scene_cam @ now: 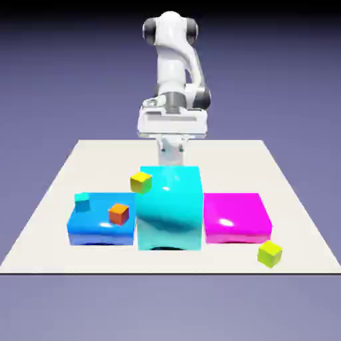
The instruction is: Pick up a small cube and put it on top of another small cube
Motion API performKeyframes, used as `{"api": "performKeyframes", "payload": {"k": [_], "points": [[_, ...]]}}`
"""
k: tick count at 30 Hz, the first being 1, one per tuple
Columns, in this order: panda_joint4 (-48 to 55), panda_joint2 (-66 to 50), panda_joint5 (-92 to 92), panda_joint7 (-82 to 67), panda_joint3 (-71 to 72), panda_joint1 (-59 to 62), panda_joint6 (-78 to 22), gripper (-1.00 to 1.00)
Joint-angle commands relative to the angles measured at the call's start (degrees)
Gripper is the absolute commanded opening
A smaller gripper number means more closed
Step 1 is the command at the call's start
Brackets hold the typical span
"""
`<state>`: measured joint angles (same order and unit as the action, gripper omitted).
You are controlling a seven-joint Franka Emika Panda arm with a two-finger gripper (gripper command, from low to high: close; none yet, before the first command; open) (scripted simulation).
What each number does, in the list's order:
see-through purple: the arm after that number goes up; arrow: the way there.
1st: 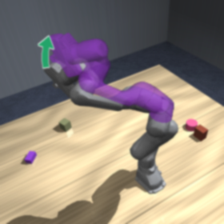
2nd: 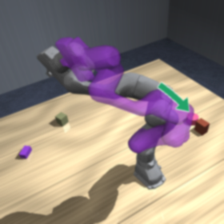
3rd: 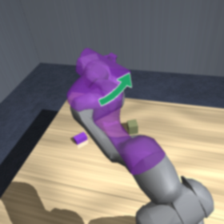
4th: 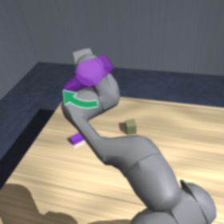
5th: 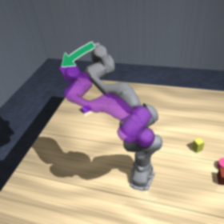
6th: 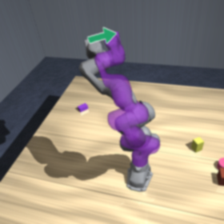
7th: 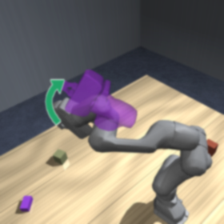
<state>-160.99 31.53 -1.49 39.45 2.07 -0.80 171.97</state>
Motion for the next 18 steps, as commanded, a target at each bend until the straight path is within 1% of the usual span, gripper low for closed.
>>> {"api": "performKeyframes", "payload": {"k": [1, 8, 18], "points": [[0.92, -1.68, -0.43, -0.39, 1.72, 0.57, -1.71, 0.00], [10.79, -16.21, -0.25, 5.09, 13.70, 7.11, -13.67, 0.00], [23.64, -36.98, 5.97, 28.08, 27.63, 13.73, -24.29, 0.00]]}}
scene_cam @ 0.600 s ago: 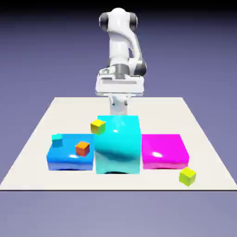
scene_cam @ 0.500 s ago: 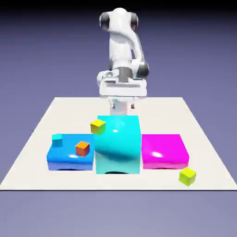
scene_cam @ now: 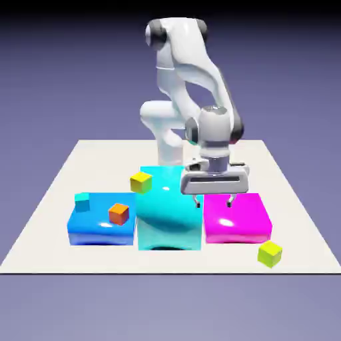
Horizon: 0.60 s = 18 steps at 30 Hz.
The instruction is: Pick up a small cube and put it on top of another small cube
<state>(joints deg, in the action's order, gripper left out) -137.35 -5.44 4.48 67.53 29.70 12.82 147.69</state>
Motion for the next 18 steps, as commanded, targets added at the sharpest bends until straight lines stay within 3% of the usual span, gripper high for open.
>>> {"api": "performKeyframes", "payload": {"k": [1, 18], "points": [[1.28, -2.08, 0.64, 2.33, 1.39, 0.76, -1.05, 0.00], [17.72, -31.31, 12.90, 43.95, 19.42, 7.33, -11.74, 0.00]]}}
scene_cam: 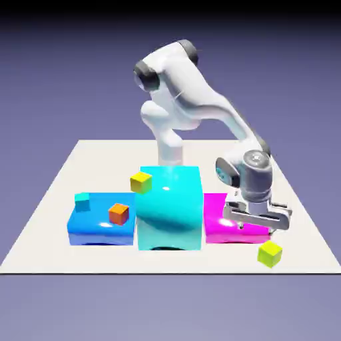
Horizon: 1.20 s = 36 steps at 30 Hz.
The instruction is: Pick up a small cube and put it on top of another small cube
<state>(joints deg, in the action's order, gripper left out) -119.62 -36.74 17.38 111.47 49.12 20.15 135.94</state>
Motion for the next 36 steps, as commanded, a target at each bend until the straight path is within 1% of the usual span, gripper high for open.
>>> {"api": "performKeyframes", "payload": {"k": [1, 6, 9, 11, 14, 15, 16, 17, 20, 21, 36], "points": [[0.85, -1.59, 0.76, 2.50, 0.94, 0.29, -0.47, 0.00], [5.09, -9.51, 4.53, 14.95, 5.63, 1.71, -2.83, 0.00], [6.49, -10.26, 7.59, 22.42, 4.13, 2.54, -0.89, 0.00], [6.64, -10.29, 7.95, 23.28, 3.91, 2.63, -0.62, 0.00], [7.90, -16.44, 12.15, 25.29, -2.31, -3.08, 5.51, 0.00], [7.94, -16.63, 12.28, 25.35, -2.50, -3.25, 5.70, 0.00], [7.94, -16.63, 12.28, 25.35, -2.50, -3.25, 5.70, -1.00], [7.94, -16.63, 12.28, 25.35, -2.50, -3.25, 5.70, -1.00], [6.68, -10.47, 8.07, 23.34, 3.72, 2.46, -0.44, -1.00], [7.28, -8.68, 7.26, 21.03, 3.80, 3.64, -0.99, -1.00], [1.28, 22.47, -16.54, -6.23, -6.73, 23.01, -7.43, -1.00]]}}
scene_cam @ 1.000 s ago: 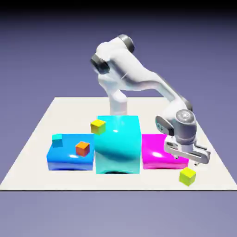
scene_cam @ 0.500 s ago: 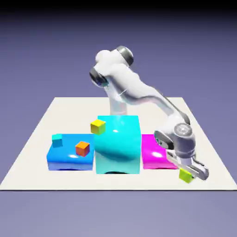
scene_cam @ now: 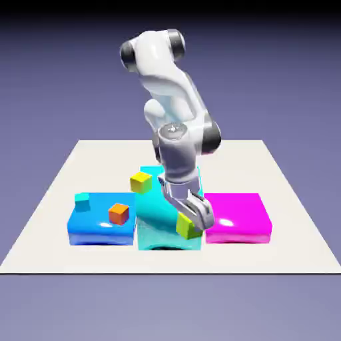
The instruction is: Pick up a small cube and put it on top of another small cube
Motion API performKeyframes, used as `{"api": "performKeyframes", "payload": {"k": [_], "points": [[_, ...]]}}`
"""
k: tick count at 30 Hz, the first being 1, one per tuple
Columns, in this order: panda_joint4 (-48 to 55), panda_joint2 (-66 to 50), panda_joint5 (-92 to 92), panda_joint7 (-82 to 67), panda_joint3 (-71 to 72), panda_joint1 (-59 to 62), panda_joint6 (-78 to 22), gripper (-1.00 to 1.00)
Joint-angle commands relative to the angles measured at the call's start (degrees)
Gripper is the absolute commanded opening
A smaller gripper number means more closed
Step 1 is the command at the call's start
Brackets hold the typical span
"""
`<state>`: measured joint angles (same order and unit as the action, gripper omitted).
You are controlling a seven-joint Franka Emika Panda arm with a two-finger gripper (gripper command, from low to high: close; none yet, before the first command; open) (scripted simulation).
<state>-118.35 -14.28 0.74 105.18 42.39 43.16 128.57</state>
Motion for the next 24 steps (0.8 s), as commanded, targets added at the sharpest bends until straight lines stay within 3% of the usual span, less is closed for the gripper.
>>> {"api": "performKeyframes", "payload": {"k": [1, 12, 15, 20, 21, 24], "points": [[-1.69, 2.08, -2.22, -0.62, -1.30, 1.28, -0.44, -1.00], [-21.53, 24.16, -28.00, -6.10, -15.98, 14.81, -4.38, -1.00], [-23.36, 23.52, -28.63, -3.81, -16.67, 14.39, -4.18, -1.00], [-26.89, 15.38, -29.74, -4.53, -14.90, 12.56, 7.74, -1.00], [-26.89, 15.37, -29.74, -4.53, -14.90, 12.56, 7.75, 1.00], [-25.42, 18.78, -29.27, -4.22, -15.64, 13.32, 2.77, 1.00]]}}
